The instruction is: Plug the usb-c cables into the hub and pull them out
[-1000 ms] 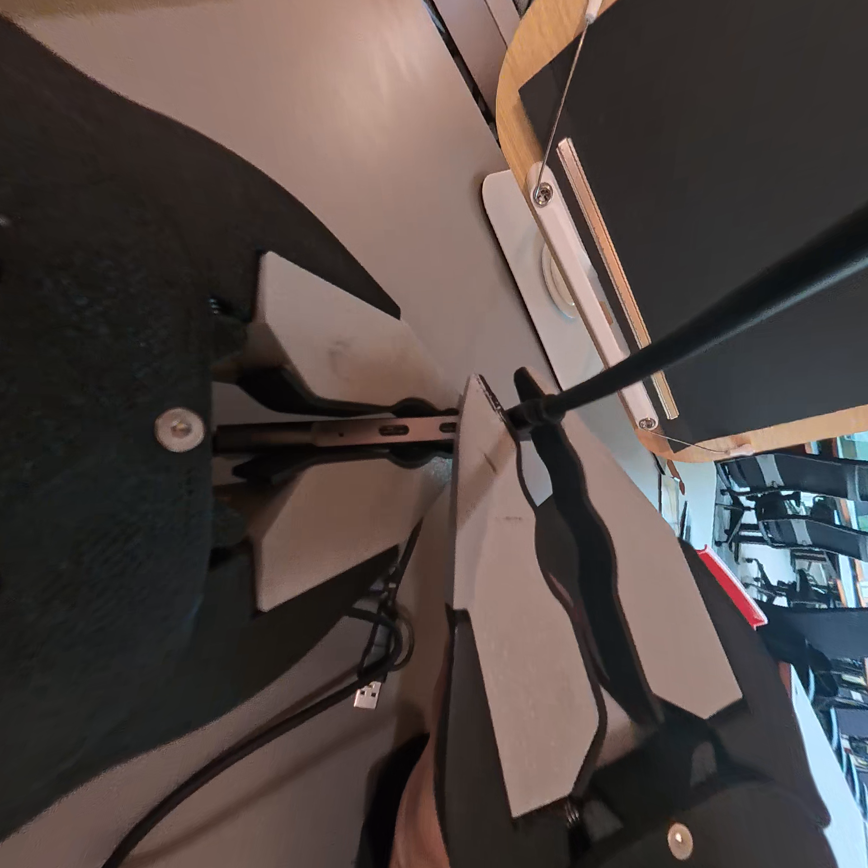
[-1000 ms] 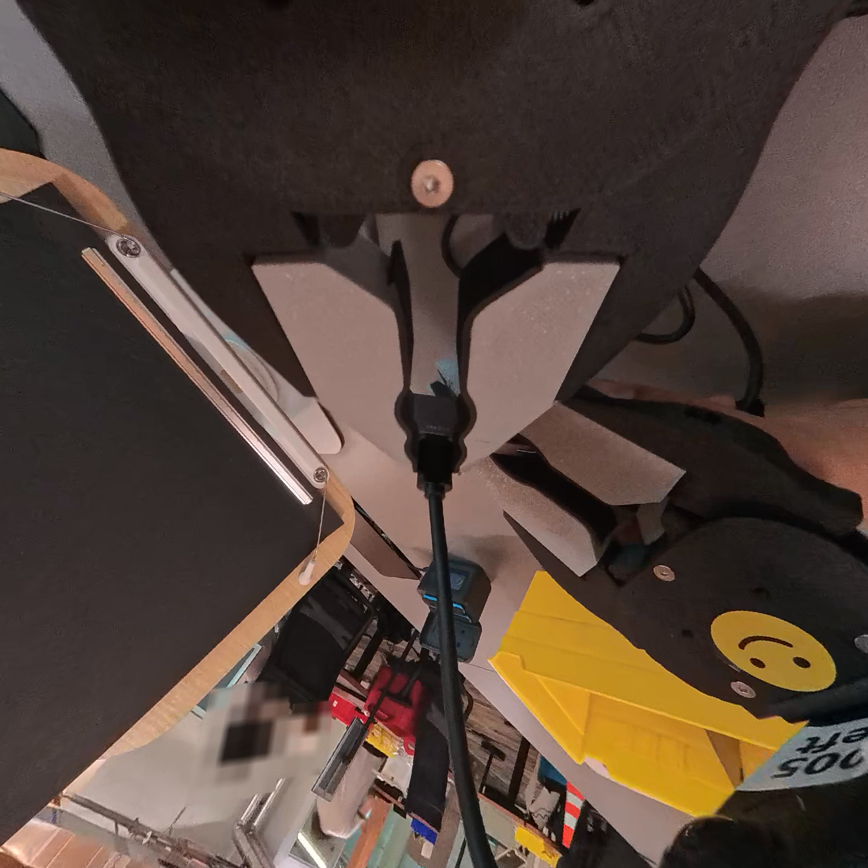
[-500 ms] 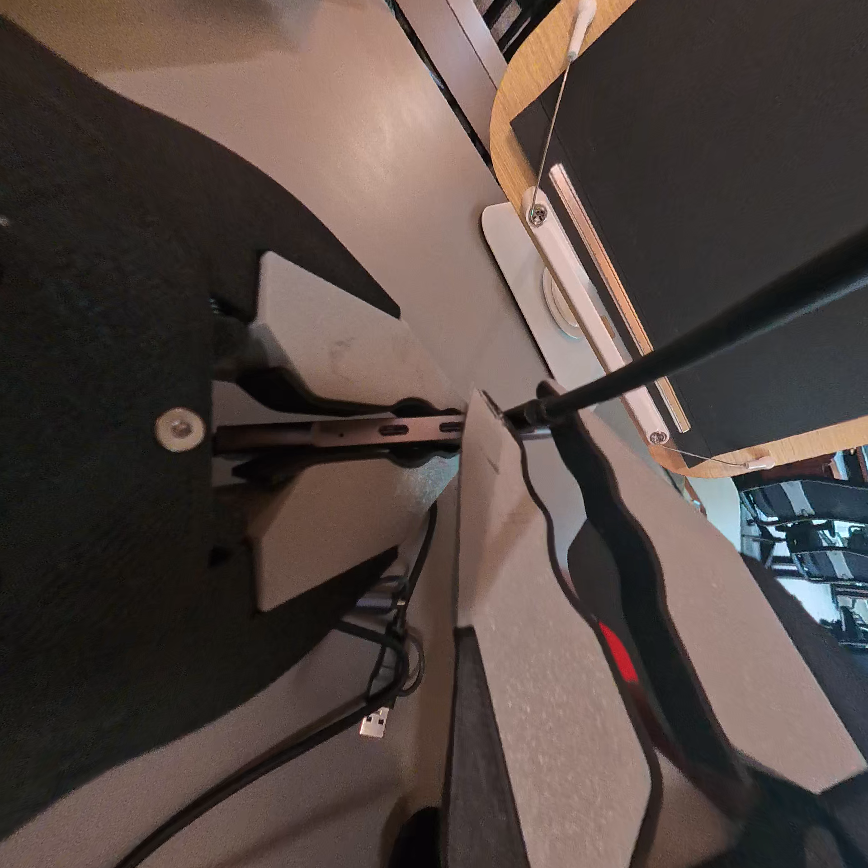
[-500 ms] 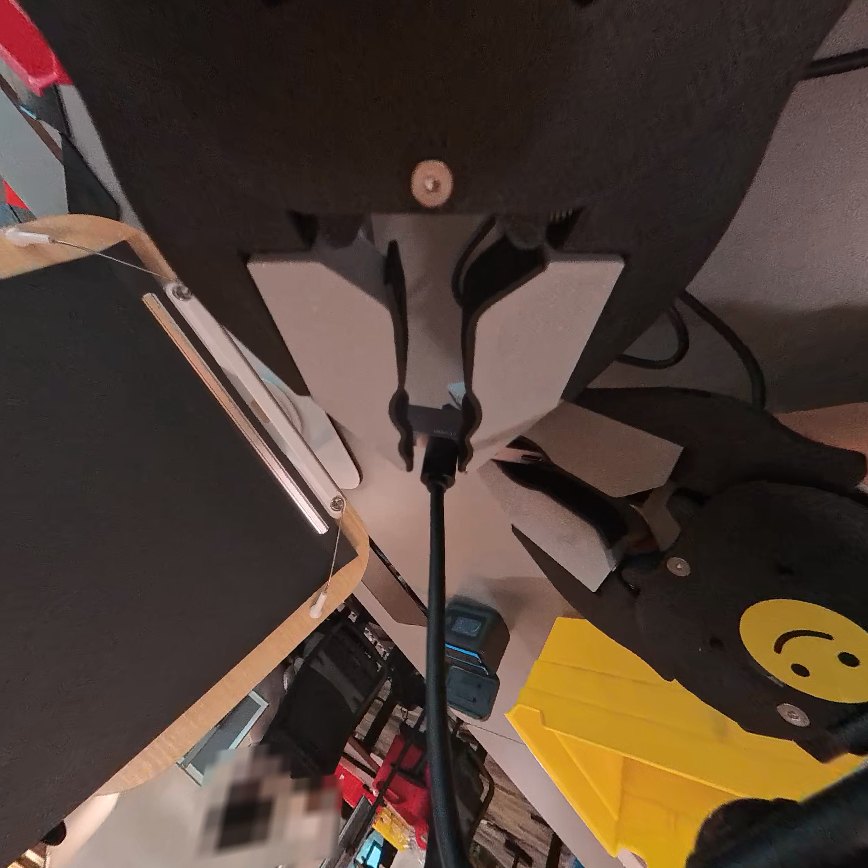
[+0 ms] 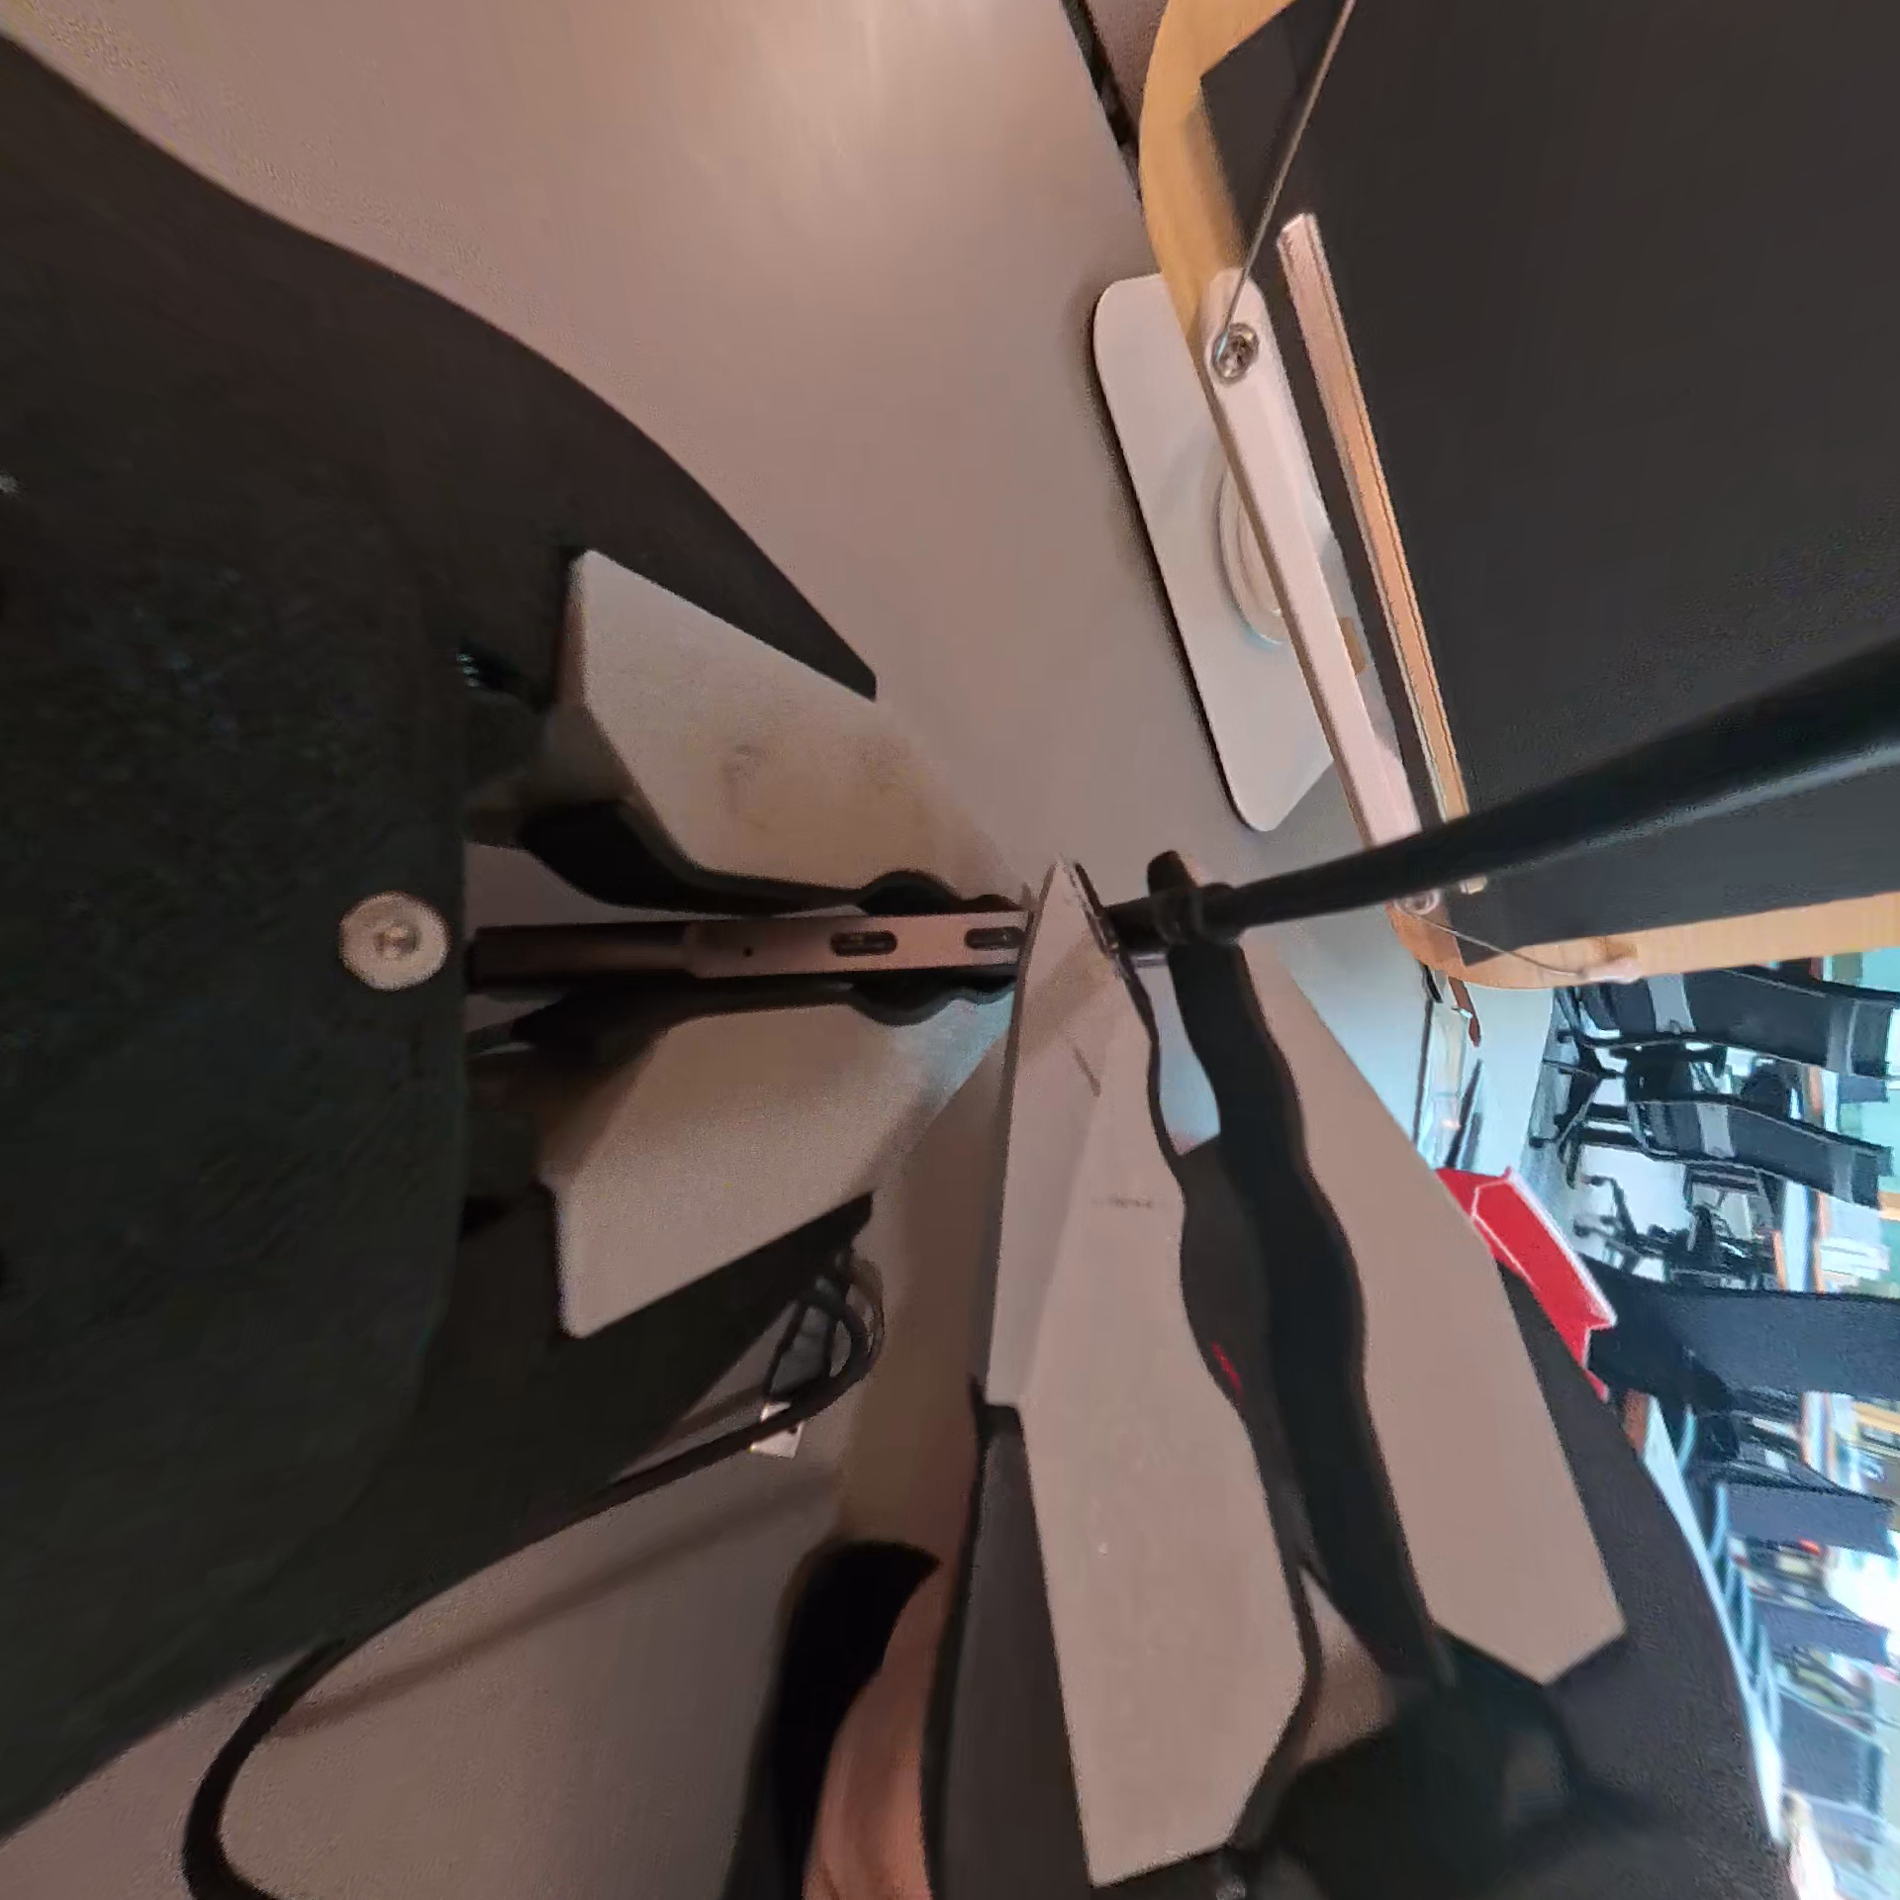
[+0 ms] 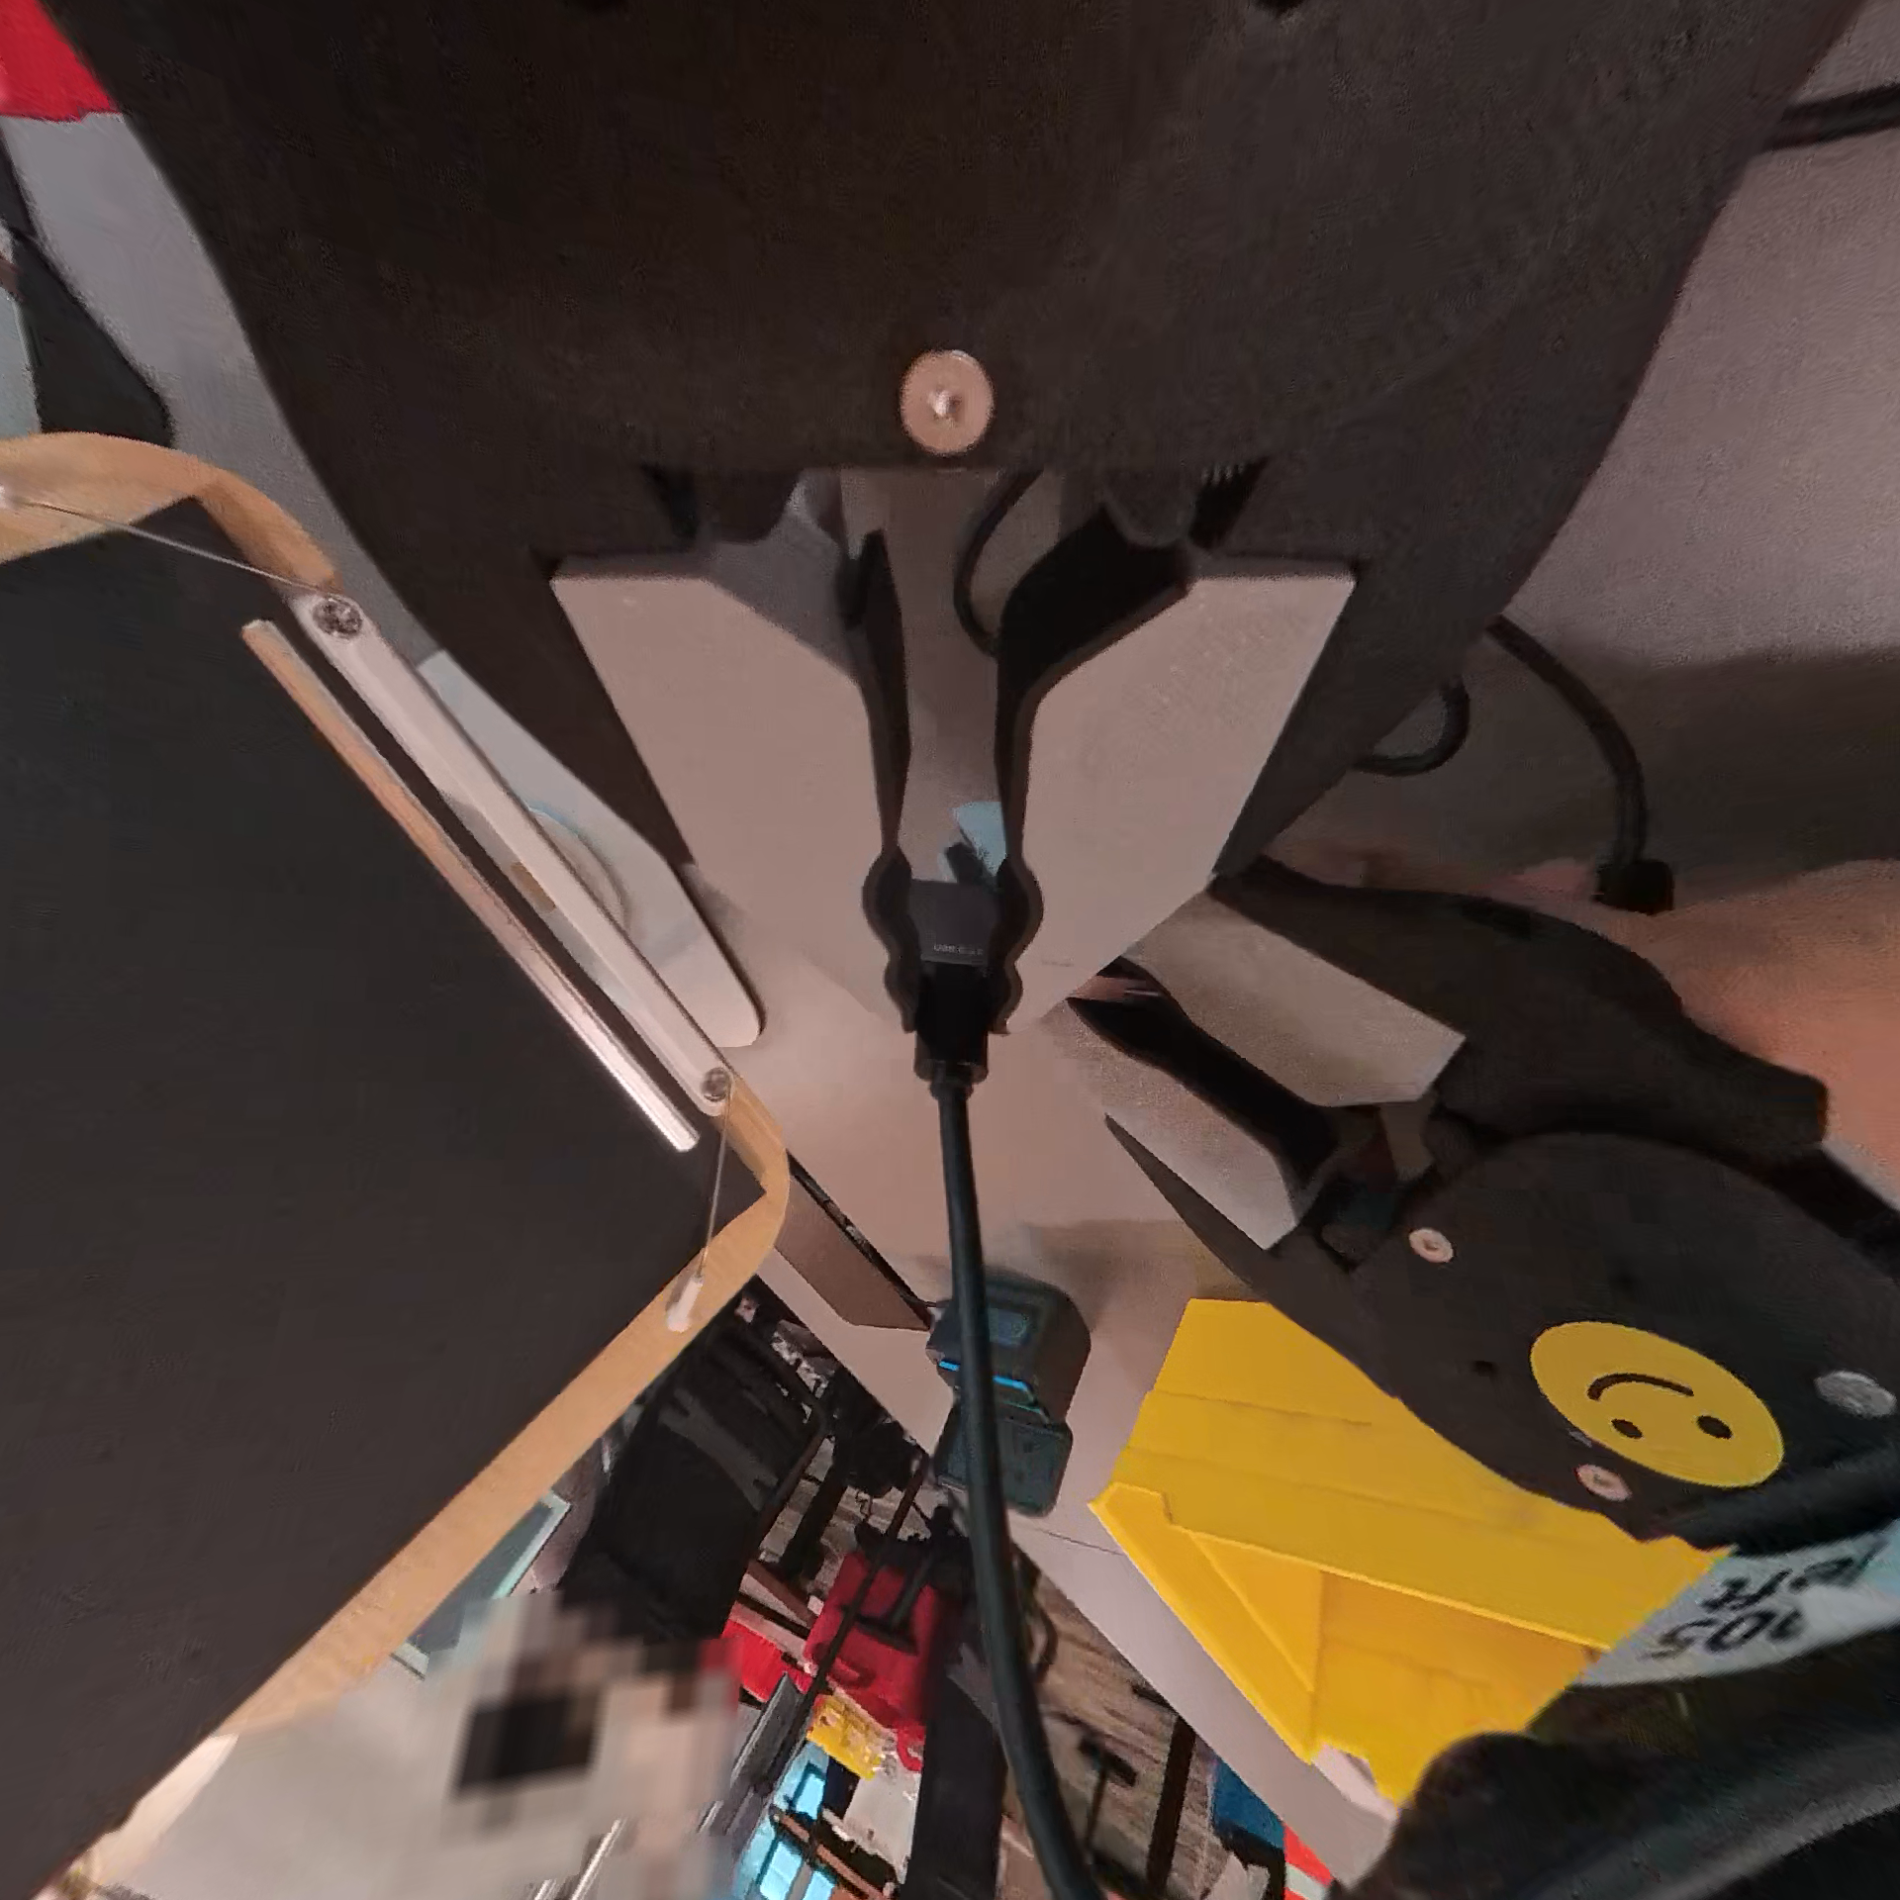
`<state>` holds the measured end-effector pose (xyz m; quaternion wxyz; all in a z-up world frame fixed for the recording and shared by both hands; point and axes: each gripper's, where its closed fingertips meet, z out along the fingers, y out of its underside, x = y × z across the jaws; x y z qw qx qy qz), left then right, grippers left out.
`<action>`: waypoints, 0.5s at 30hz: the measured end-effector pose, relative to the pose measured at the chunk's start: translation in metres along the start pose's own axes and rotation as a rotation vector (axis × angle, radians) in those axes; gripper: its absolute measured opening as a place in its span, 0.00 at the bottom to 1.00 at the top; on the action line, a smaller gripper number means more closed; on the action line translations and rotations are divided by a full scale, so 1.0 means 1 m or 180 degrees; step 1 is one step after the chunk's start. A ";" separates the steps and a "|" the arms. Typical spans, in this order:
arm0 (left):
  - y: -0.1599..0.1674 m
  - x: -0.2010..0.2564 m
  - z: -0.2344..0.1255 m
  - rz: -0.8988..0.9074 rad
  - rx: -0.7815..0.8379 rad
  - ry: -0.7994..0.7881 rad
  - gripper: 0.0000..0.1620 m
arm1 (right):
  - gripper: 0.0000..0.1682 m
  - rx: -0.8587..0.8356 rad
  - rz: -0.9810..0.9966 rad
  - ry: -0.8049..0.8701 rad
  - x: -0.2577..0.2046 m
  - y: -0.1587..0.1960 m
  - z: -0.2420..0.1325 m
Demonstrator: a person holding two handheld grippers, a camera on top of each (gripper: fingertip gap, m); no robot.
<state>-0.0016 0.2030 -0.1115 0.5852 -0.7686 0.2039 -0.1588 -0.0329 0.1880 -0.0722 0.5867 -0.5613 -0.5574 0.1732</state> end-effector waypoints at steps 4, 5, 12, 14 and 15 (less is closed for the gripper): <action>-0.003 0.003 -0.003 -0.0246 0.0076 0.0170 0.03 | 0.05 0.0150 -0.0129 0.0087 -0.001 -0.006 0.001; -0.005 0.004 -0.004 -0.0301 0.0110 0.0219 0.03 | 0.05 0.0223 -0.0178 0.0126 -0.001 -0.008 0.000; -0.012 0.011 -0.006 -0.0755 0.0259 0.0528 0.03 | 0.05 0.0489 -0.0106 0.0128 0.000 -0.014 0.000; -0.013 0.013 -0.007 -0.0854 0.0299 0.0608 0.03 | 0.05 0.0532 -0.0158 0.0160 0.000 -0.015 -0.001; -0.015 0.014 -0.008 -0.0927 0.0331 0.0665 0.03 | 0.05 0.0571 -0.0165 0.0166 0.000 -0.016 -0.001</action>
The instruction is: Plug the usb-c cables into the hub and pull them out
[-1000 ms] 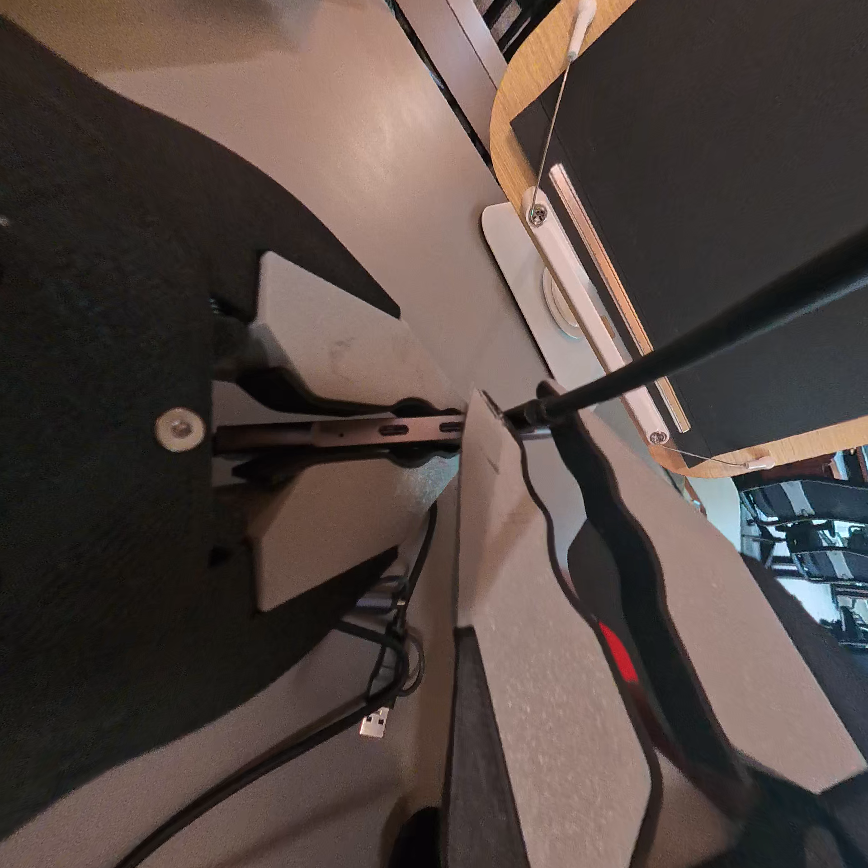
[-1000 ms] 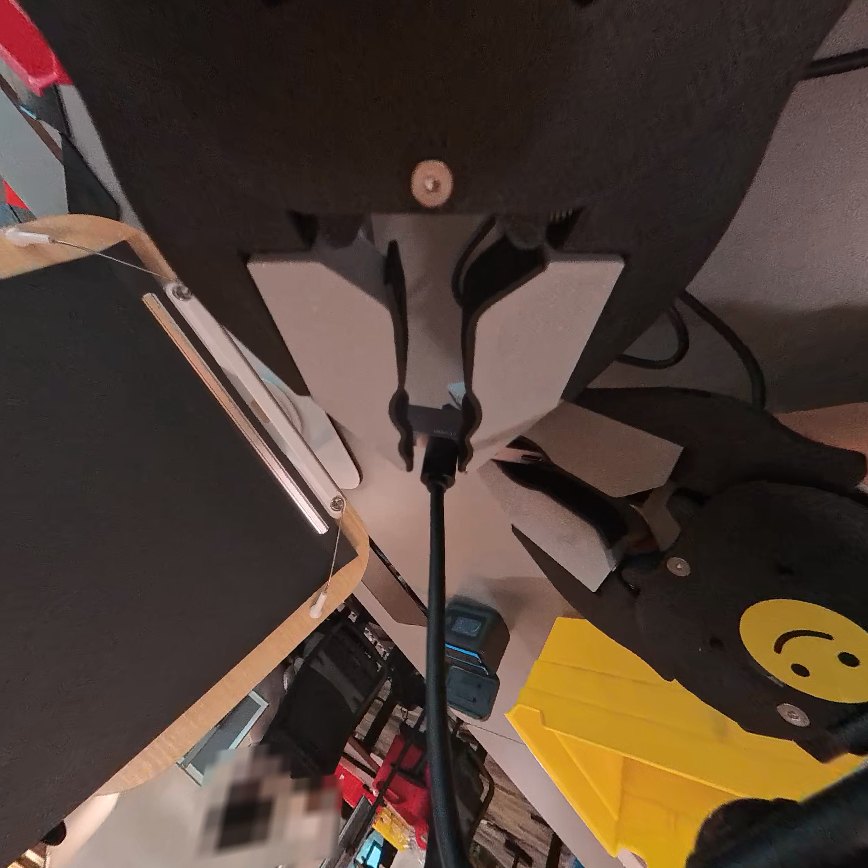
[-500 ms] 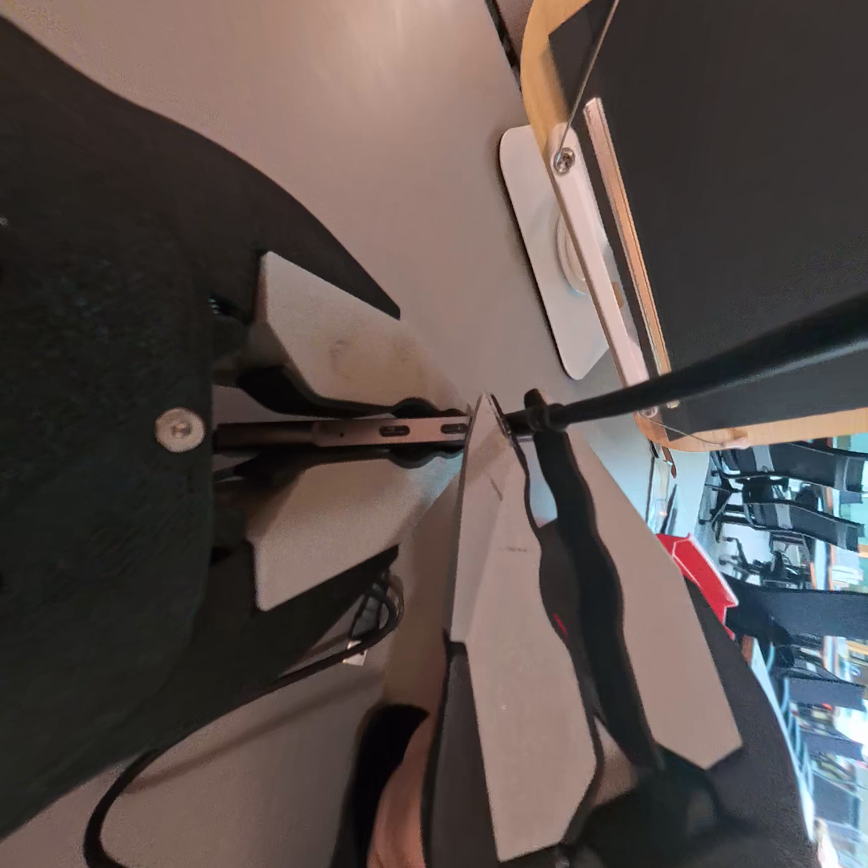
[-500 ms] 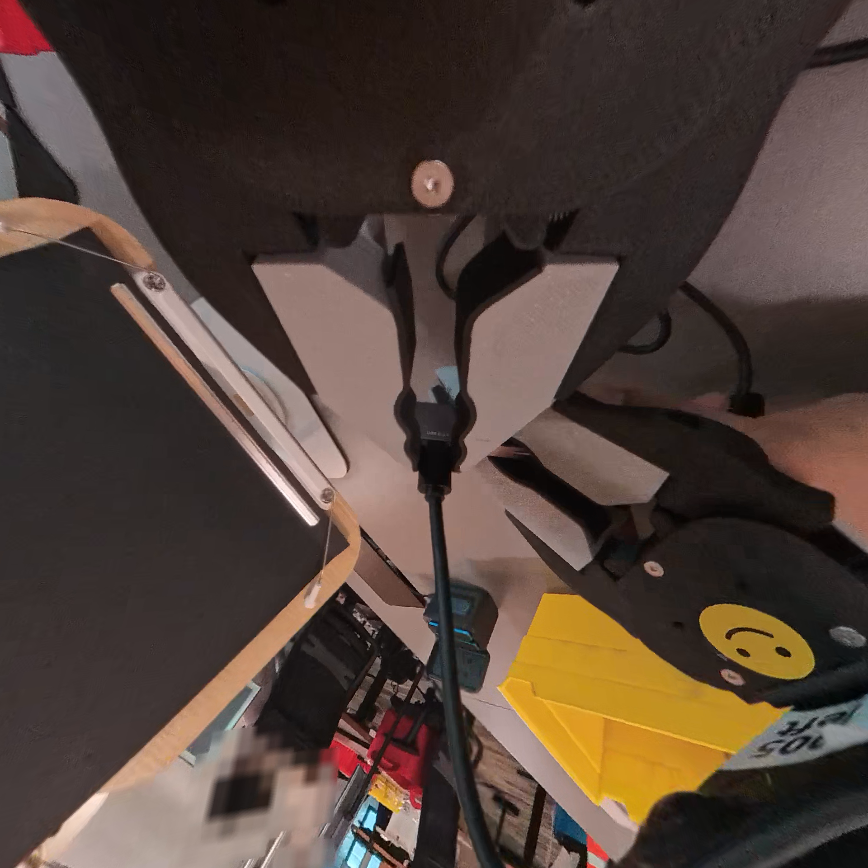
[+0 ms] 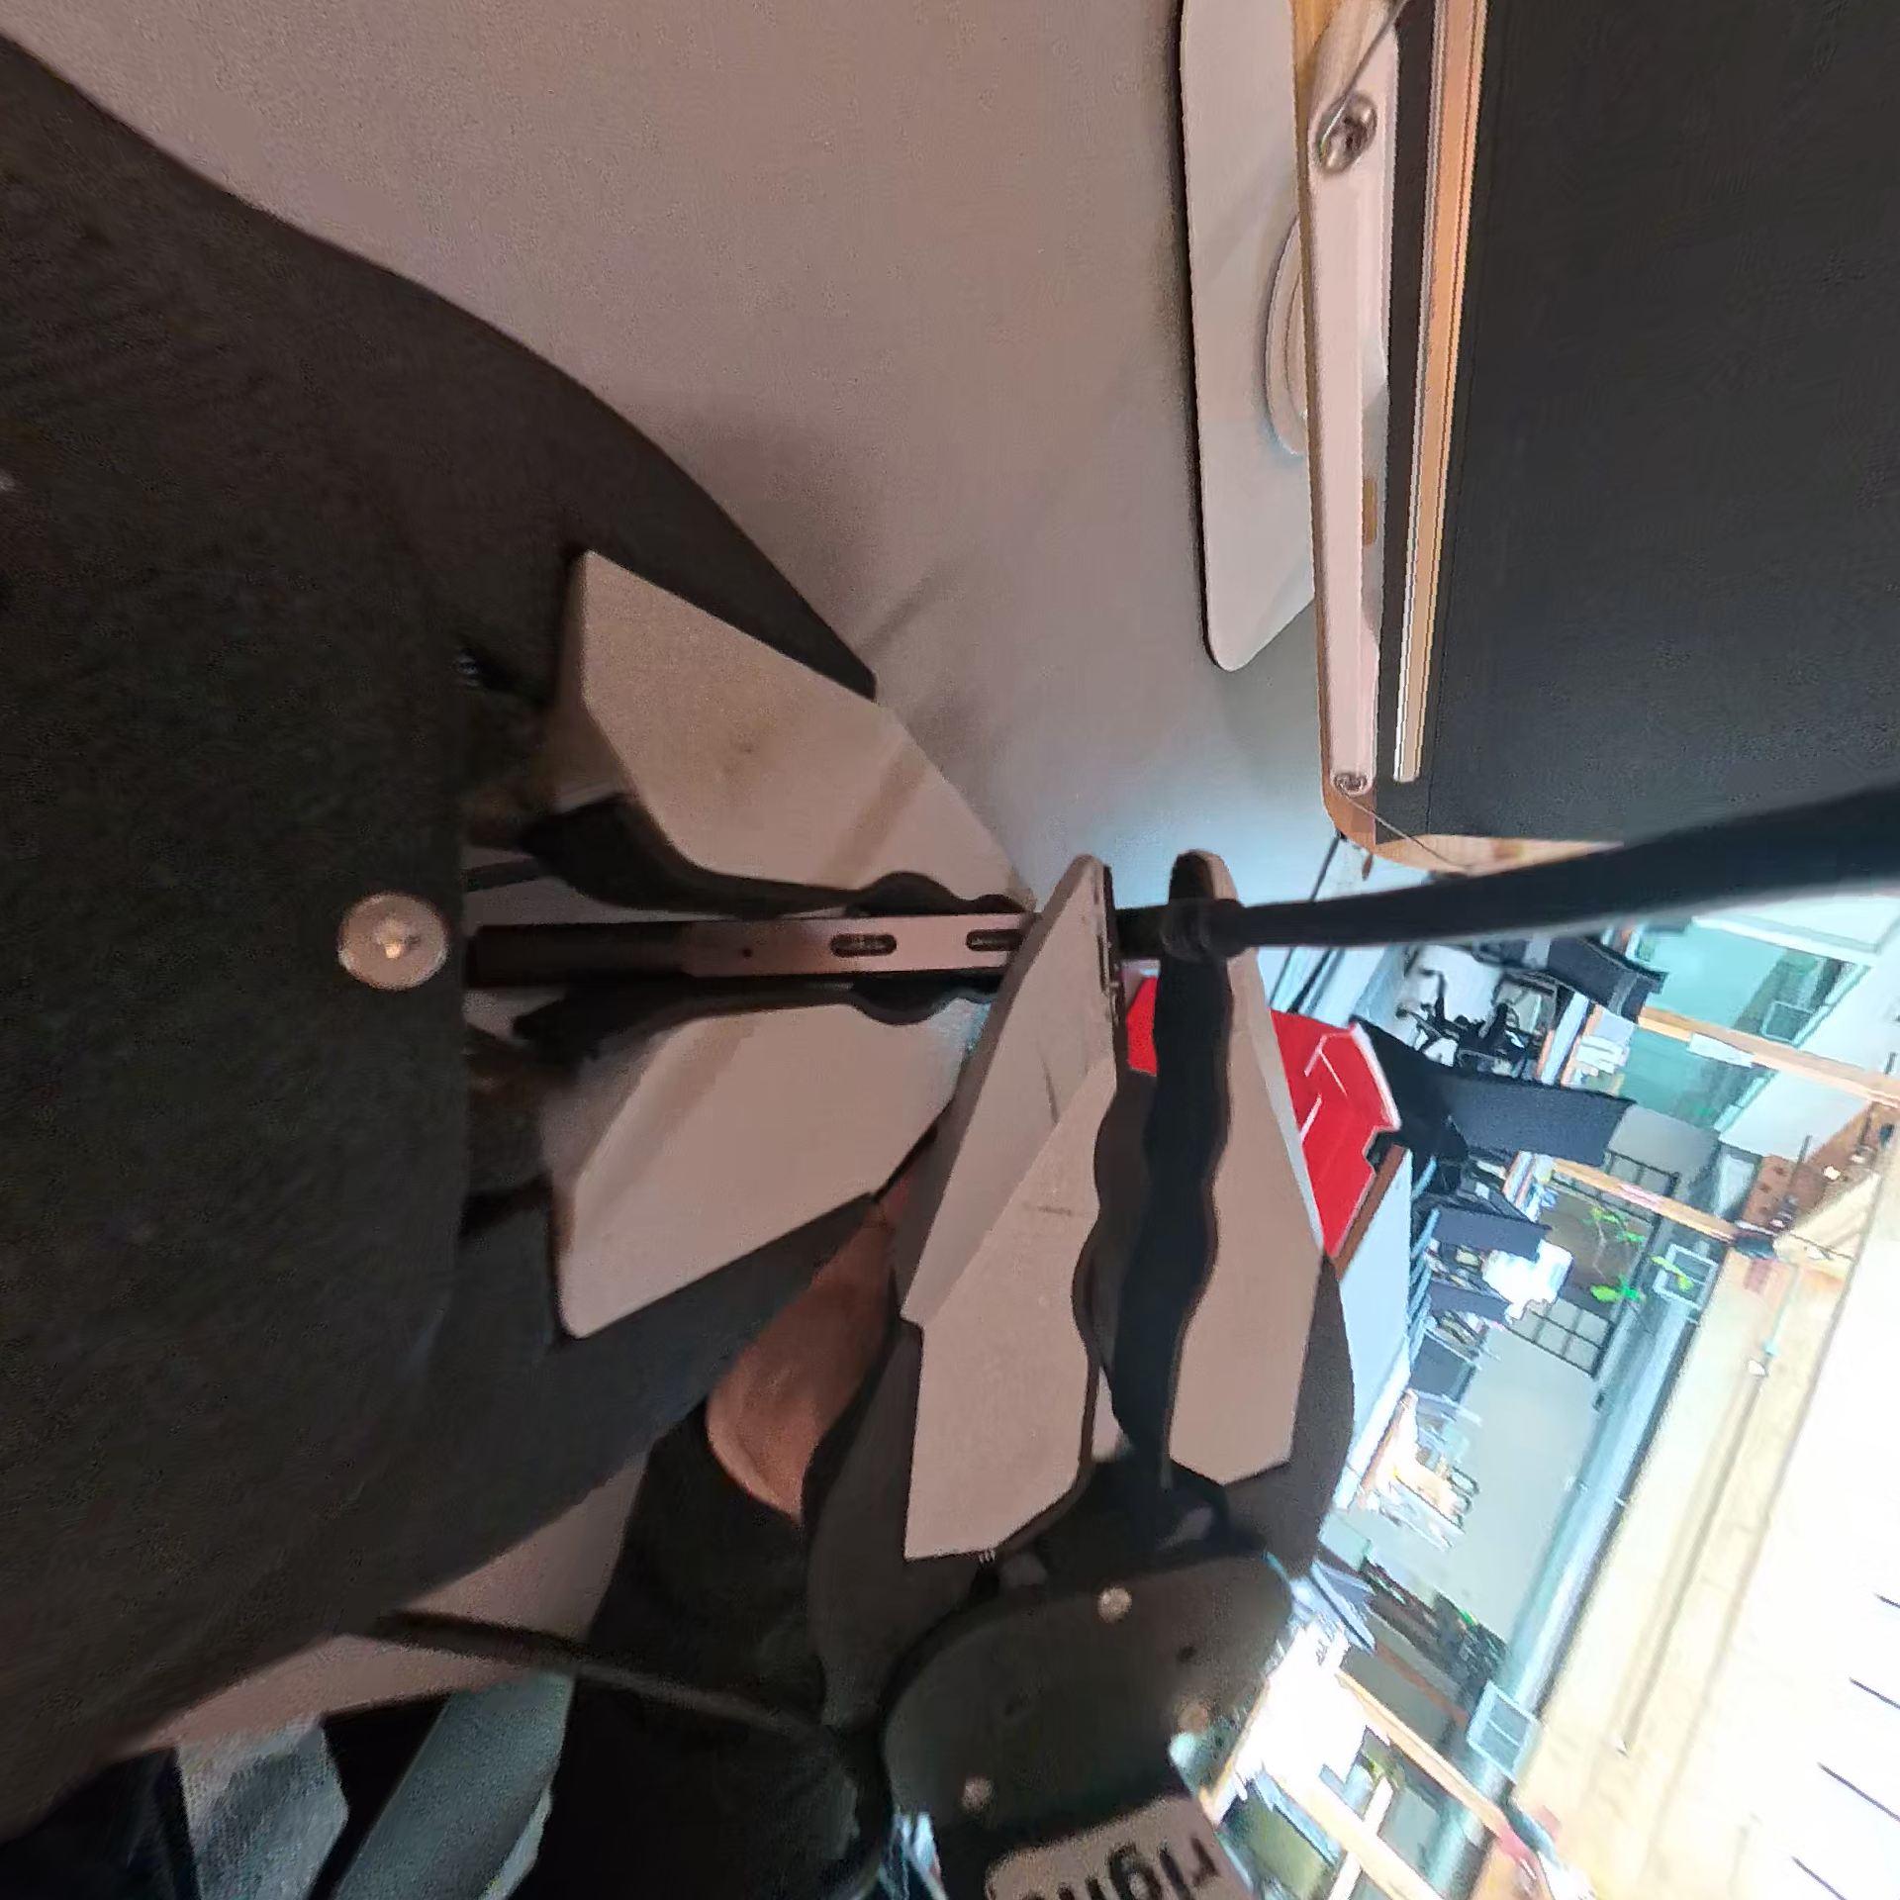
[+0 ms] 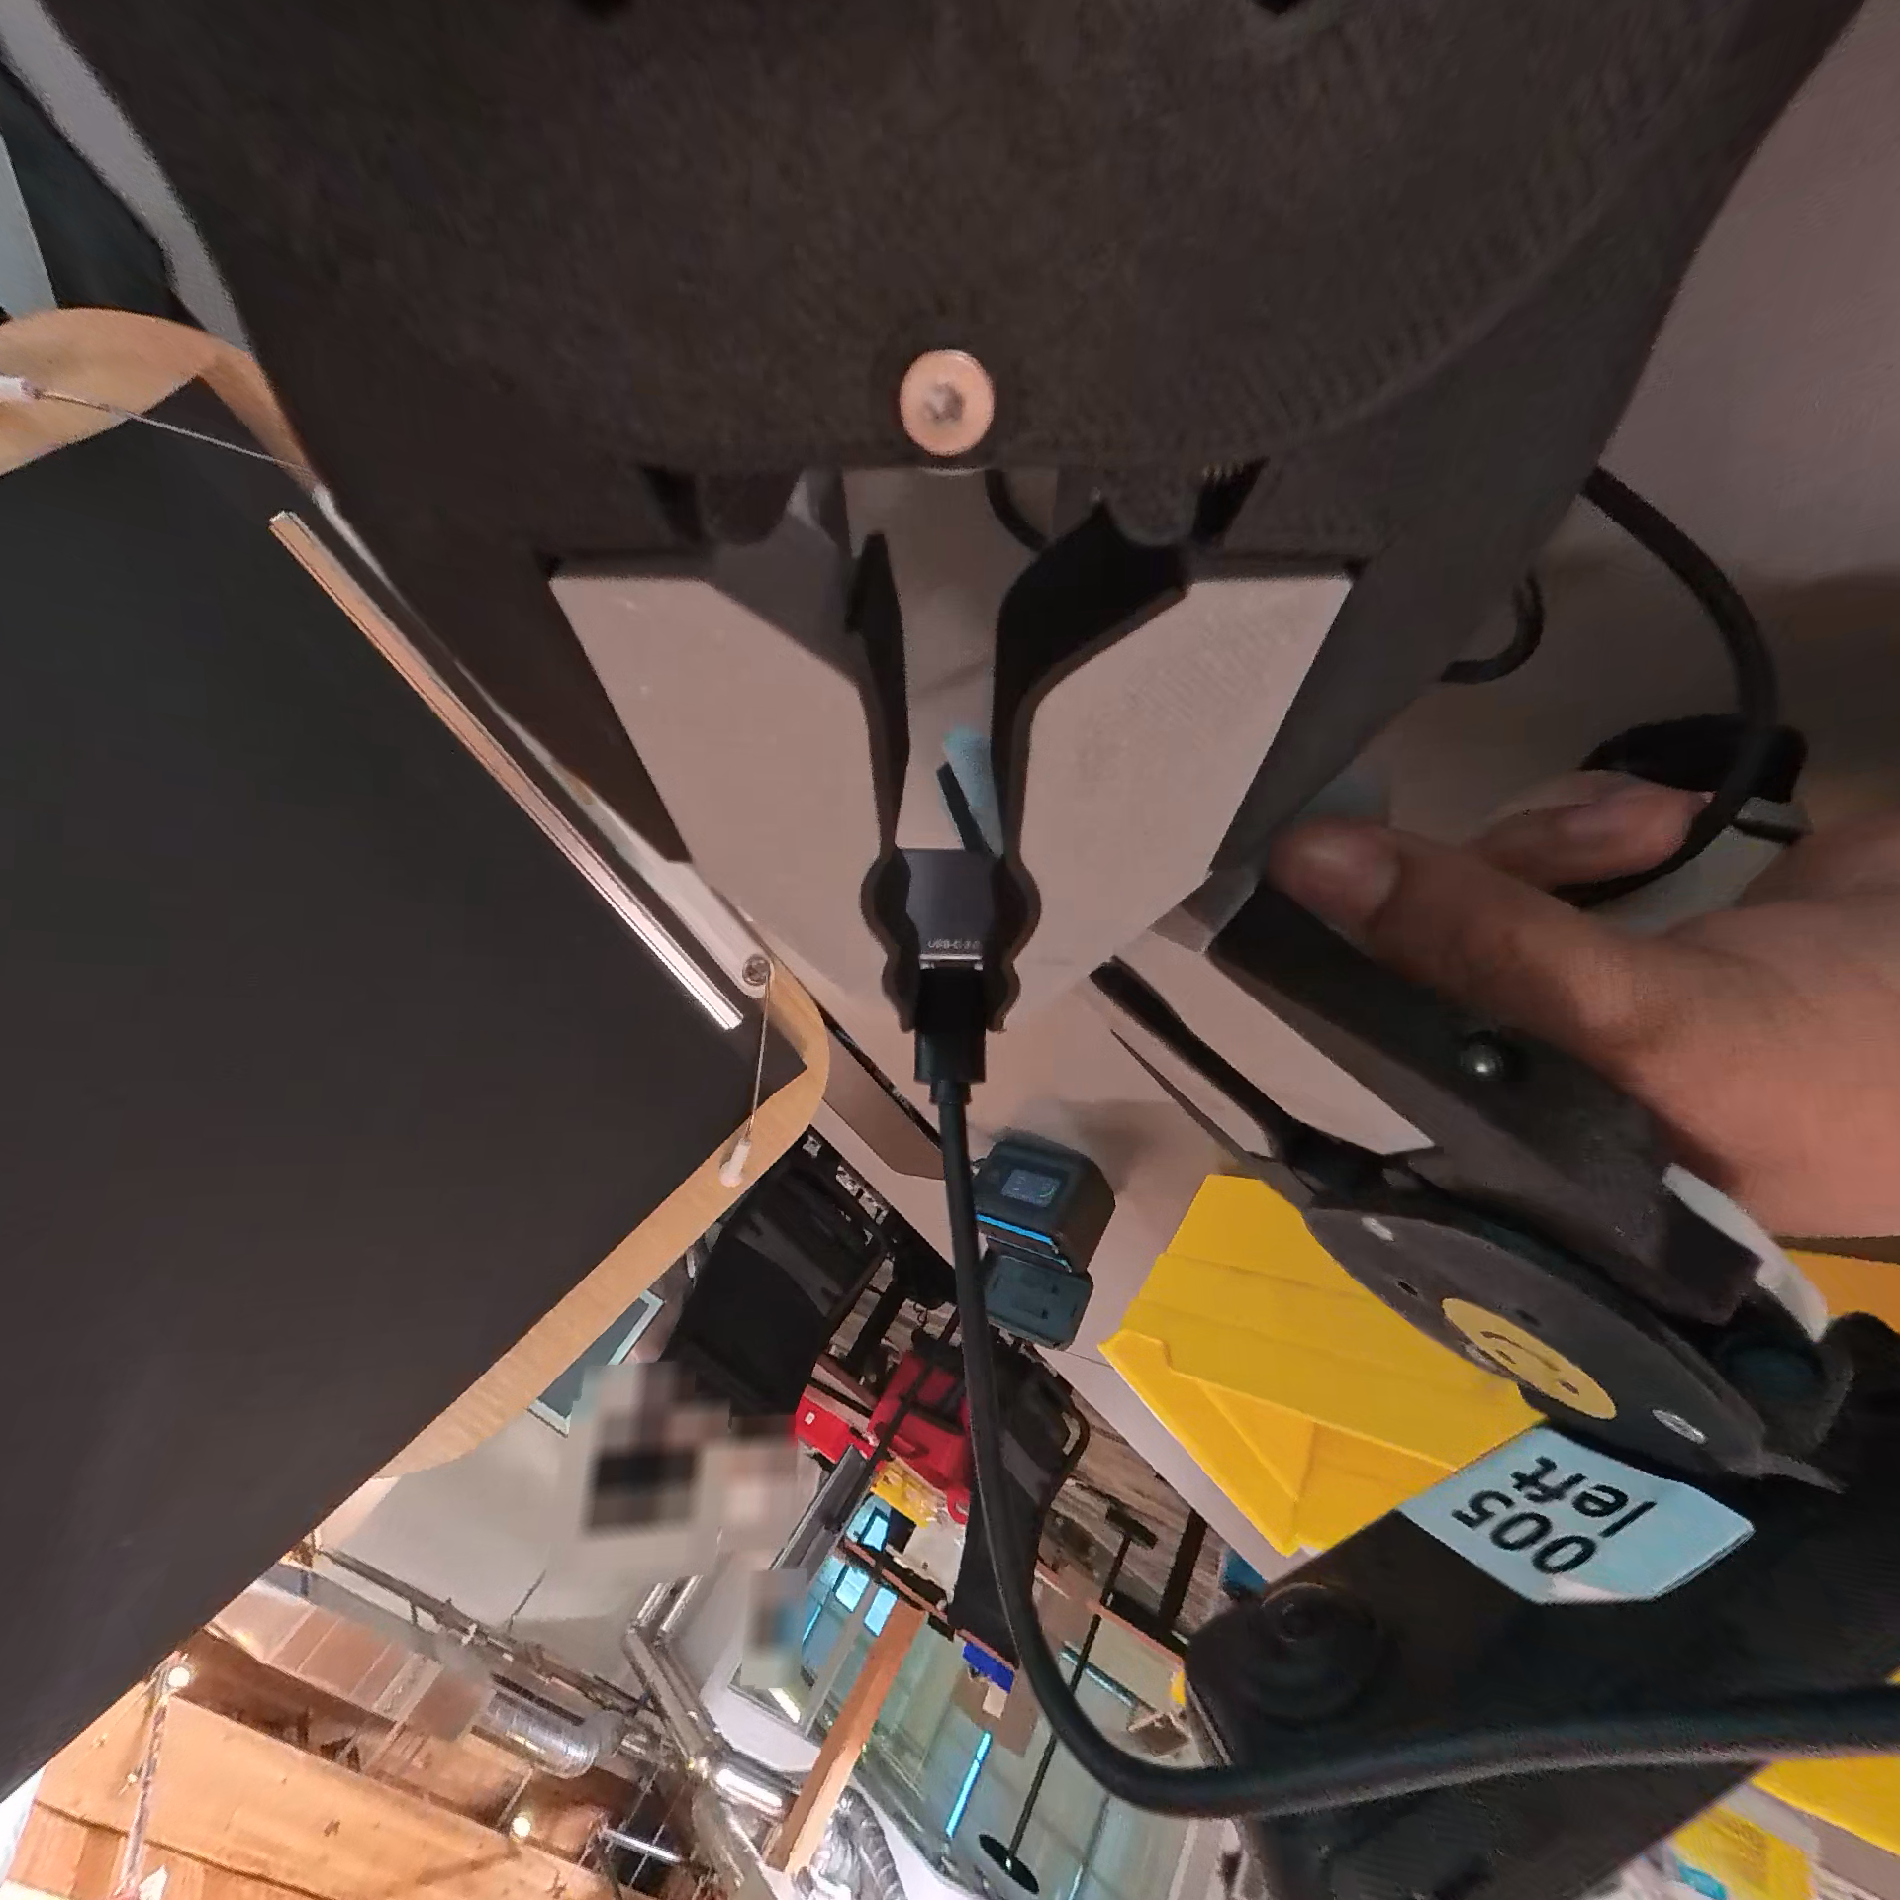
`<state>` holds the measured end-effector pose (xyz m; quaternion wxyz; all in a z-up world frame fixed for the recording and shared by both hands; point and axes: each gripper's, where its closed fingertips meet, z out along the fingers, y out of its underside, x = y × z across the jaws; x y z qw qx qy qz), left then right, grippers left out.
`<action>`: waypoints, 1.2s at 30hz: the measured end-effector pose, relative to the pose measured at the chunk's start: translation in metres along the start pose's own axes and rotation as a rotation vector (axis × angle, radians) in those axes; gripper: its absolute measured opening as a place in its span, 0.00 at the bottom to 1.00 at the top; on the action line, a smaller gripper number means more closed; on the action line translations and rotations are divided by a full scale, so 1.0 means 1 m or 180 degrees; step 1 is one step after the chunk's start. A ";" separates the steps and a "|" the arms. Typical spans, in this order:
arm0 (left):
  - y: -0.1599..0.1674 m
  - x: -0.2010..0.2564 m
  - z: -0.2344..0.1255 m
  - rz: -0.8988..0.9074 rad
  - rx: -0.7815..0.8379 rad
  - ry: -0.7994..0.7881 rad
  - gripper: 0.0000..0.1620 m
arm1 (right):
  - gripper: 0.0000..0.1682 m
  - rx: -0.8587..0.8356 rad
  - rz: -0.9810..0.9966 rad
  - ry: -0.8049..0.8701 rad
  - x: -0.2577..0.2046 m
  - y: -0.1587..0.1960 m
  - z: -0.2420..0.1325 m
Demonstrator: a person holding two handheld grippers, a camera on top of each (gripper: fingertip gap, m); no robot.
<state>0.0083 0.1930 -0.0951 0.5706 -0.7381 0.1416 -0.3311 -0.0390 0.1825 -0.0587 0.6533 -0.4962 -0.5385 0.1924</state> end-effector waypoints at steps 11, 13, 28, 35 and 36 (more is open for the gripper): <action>-0.006 0.011 -0.006 -0.0285 0.0146 0.0412 0.03 | 0.05 0.0389 0.0192 -0.0178 -0.003 -0.011 -0.003; -0.007 0.013 -0.007 -0.0265 0.0171 0.0462 0.03 | 0.05 0.0459 0.0158 -0.0178 -0.003 -0.014 -0.005; -0.009 0.001 0.001 -0.0091 0.0330 0.0109 0.03 | 0.06 0.0414 0.0112 -0.0184 0.001 -0.007 0.001; 0.000 -0.014 0.002 0.0286 0.0104 -0.0307 0.03 | 0.06 -0.0127 0.0108 -0.0290 -0.001 0.008 0.006; -0.001 -0.015 0.001 0.0358 0.0119 -0.0369 0.03 | 0.06 -0.0164 0.0104 -0.0285 -0.001 0.007 0.006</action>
